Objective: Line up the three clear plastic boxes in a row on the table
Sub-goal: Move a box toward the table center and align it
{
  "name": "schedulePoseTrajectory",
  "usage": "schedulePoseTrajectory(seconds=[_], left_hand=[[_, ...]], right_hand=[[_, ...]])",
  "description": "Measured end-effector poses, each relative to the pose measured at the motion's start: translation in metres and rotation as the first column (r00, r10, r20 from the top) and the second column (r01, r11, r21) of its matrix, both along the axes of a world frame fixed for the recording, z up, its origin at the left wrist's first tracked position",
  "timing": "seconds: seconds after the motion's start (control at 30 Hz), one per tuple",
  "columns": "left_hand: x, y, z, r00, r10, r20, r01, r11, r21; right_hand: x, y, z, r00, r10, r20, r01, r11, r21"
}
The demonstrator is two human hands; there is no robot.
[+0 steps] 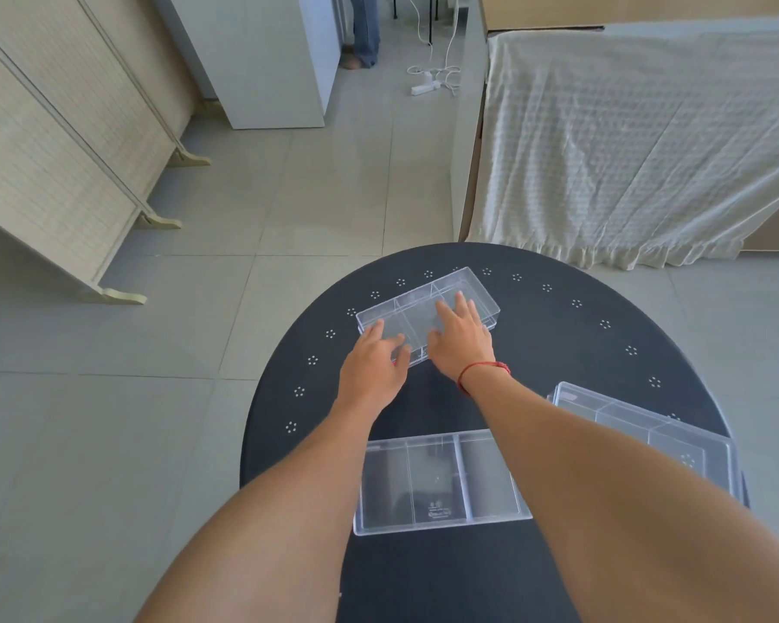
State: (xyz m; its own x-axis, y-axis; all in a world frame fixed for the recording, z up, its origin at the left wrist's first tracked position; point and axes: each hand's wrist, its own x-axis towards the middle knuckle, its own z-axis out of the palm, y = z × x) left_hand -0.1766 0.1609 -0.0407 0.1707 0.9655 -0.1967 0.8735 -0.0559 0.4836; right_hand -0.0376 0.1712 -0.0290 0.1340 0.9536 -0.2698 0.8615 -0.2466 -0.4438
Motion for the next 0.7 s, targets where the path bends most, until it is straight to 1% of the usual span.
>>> schedulePoseTrajectory(seconds=[0.1, 0.2, 0.27, 0.33, 0.43, 0.53, 0.6, 0.63, 0.7], left_hand=[[-0.008, 0.005, -0.002, 0.998, 0.053, 0.017, -0.052, 0.998, -0.018], [-0.009, 0.007, -0.005, 0.996, 0.084, 0.027, -0.084, 0.996, 0.012], [-0.007, 0.005, -0.004, 0.996, 0.094, 0.0, -0.094, 0.995, 0.024], [-0.003, -0.001, -0.001, 0.992, 0.117, -0.036, -0.117, 0.993, 0.002], [0.002, -0.004, 0.004, 0.986, 0.152, -0.073, -0.152, 0.988, 0.013], [0.005, -0.001, 0.007, 0.979, 0.198, -0.057, -0.194, 0.978, 0.072], [0.006, 0.003, 0.007, 0.971, 0.23, -0.062, -0.228, 0.973, 0.046], [0.006, 0.004, 0.006, 0.967, 0.242, -0.076, -0.241, 0.97, 0.016], [0.006, 0.007, 0.003, 0.961, 0.259, -0.099, -0.264, 0.964, -0.037]], right_hand=[[-0.004, 0.0, -0.007, 1.0, 0.012, 0.027, -0.01, 0.997, -0.073], [-0.004, -0.005, -0.008, 0.998, -0.008, 0.061, 0.013, 0.997, -0.073], [-0.001, -0.009, -0.004, 0.993, 0.004, 0.122, 0.006, 0.997, -0.083], [0.003, -0.015, 0.0, 0.99, -0.008, 0.142, 0.022, 0.994, -0.103], [0.012, -0.021, 0.004, 0.993, -0.083, 0.083, 0.093, 0.988, -0.121], [0.023, -0.023, 0.006, 0.968, -0.249, -0.028, 0.245, 0.965, -0.091], [0.029, -0.021, 0.007, 0.944, -0.326, -0.054, 0.322, 0.943, -0.079], [0.031, -0.02, 0.006, 0.935, -0.349, -0.059, 0.343, 0.934, -0.098], [0.034, -0.016, 0.004, 0.92, -0.38, -0.091, 0.357, 0.912, -0.201]])
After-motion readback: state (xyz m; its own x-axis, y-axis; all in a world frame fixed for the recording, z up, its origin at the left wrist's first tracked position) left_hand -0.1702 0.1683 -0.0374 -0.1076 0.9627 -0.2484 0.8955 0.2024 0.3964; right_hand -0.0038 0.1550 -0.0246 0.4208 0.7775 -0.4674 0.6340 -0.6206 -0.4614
